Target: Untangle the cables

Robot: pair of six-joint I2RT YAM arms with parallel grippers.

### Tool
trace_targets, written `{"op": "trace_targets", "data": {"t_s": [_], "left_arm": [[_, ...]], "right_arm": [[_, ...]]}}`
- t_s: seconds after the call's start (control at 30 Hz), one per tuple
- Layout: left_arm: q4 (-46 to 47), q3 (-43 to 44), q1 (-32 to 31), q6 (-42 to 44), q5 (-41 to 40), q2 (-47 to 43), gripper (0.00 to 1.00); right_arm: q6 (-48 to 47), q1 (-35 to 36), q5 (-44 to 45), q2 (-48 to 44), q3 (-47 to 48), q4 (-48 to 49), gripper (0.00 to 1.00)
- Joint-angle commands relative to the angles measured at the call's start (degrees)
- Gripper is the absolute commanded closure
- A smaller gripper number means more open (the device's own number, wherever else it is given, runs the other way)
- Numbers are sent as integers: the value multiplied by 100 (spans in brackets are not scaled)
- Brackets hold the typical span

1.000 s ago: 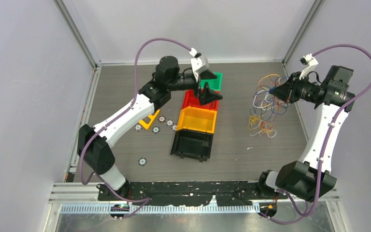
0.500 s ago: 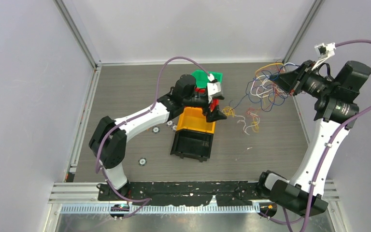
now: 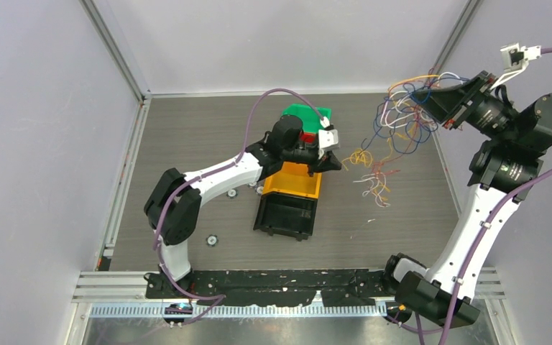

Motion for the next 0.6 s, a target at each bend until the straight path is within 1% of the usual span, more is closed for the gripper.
{"op": "trace_targets", "data": {"t_s": [0.0, 0.03, 0.1, 0.13, 0.2, 0.23, 0.27, 0.3, 0.33, 0.37, 0.4, 0.57], "left_arm": [[-1, -255, 192, 17, -18, -449, 100], [-16, -424, 233, 29, -19, -561, 100], [-116, -705, 333, 66, -43, -809, 100], [-140, -847, 389, 61, -43, -929, 100], [-151, -1068, 464, 115, -40, -1131, 100], [-165, -1084, 468, 197, -86, -1197, 100], [-141, -1052, 450, 235, -117, -1214, 83], [-62, -972, 432, 181, -151, -1201, 53], [51, -865, 407, 41, -209, -1144, 24], [201, -705, 367, -135, -290, -1057, 7], [324, -524, 331, -300, -326, -930, 1], [700, 524, 107, -866, -386, -154, 1]], "right_arm": [[1026, -380, 9, 219, 385, 1265, 94], [1311, -527, 15, 270, 407, 1656, 94], [1651, -735, 47, 440, 463, 2110, 95], [1737, -792, 38, 575, 486, 2215, 95], [2212, -870, -39, 746, 493, 2800, 95], [2724, -878, -62, 780, 410, 3431, 95], [3232, -871, -77, 809, 349, 3776, 95], [3402, -864, -94, 816, 255, 4211, 95], [3565, -832, -155, 816, 232, 4311, 95], [3595, -818, -232, 792, 188, 4380, 95], [3615, -814, -264, 776, 164, 4396, 95], [3587, -803, -417, 612, -19, 4404, 94]]}}
